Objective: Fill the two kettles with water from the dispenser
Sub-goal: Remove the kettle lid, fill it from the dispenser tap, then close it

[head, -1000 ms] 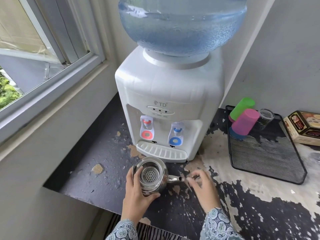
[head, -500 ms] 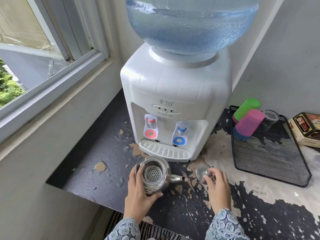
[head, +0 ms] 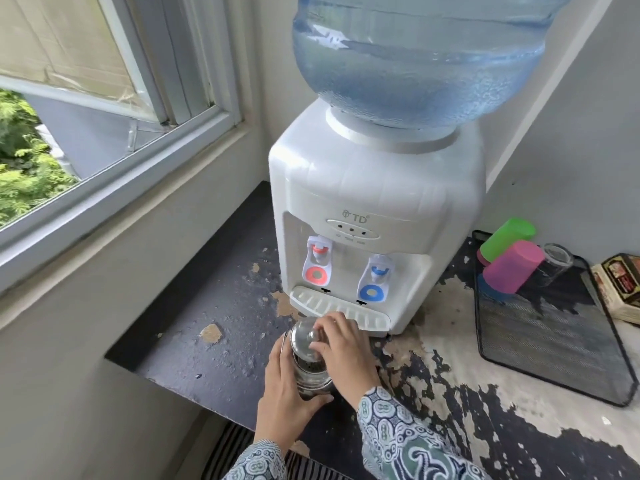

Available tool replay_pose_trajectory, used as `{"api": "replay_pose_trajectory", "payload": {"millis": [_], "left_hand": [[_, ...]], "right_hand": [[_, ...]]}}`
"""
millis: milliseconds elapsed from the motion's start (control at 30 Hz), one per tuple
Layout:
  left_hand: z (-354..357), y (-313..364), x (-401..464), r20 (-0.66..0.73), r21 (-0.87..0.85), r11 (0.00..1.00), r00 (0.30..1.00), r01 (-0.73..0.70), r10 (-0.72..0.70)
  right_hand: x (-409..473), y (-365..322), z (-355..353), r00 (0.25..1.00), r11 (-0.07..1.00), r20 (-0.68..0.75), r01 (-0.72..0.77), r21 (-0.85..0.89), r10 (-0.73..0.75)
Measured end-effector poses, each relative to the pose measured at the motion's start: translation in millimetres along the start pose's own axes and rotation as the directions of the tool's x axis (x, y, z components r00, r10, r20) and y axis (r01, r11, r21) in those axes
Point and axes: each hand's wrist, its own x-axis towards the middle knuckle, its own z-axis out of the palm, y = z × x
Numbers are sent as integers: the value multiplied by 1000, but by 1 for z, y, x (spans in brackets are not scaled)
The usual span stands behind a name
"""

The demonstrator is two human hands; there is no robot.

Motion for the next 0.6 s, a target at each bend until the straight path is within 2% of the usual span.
{"api": "replay_pose_trajectory", "payload": {"millis": [233, 367, 600], "left_hand": [[-4, 5, -1, 20, -1, 1000, 999, 30, -30], [-6, 8, 0, 38, 35, 998, 998, 46, -48], [-9, 10, 1, 63, 237, 970, 995, 57, -73]], "right_hand": [[-13, 7, 11, 995, 995, 96, 29, -99, -20], [-10, 0, 10, 989, 990, 143, -5, -144, 26], [-10, -2, 8, 982, 983, 177, -40, -181, 73]]}}
